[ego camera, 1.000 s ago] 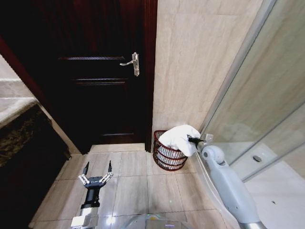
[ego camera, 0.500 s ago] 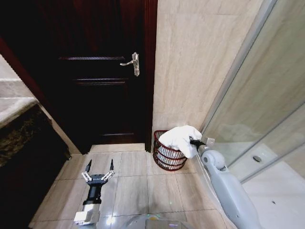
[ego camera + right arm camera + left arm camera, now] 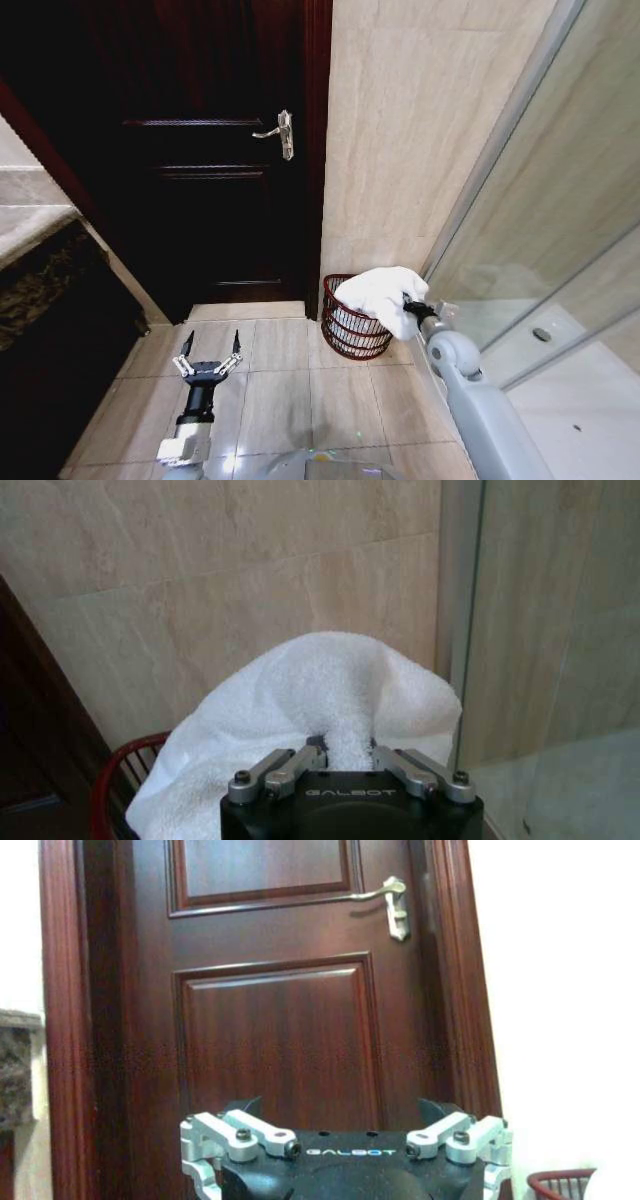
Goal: Discard the used towel into the hamper.
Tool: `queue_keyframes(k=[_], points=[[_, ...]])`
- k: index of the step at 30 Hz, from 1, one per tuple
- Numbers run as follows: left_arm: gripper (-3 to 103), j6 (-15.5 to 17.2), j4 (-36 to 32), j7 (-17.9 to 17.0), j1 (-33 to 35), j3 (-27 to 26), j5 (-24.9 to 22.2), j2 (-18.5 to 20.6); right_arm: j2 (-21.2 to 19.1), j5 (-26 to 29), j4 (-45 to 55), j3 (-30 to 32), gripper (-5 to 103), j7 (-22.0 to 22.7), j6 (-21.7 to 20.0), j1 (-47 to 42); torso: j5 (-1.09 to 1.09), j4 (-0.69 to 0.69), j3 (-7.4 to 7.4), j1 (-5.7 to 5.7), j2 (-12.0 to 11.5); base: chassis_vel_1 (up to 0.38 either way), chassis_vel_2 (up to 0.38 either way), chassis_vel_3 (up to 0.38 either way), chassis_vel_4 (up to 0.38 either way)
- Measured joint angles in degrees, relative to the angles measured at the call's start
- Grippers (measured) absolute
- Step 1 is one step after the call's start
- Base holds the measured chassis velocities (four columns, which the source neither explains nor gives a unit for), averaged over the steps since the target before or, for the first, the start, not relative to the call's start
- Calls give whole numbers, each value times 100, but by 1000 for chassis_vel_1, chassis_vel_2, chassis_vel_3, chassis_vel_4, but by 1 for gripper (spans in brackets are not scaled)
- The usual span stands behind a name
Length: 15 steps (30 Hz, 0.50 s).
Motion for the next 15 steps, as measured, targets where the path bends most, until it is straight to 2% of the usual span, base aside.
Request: queue_keyframes(k=[15], points=[[100,-18,14,-2,19,201,157,2,6,-20,386,161,14,0,62,-471,0,0,0,0,0,-2,1,4,-2]])
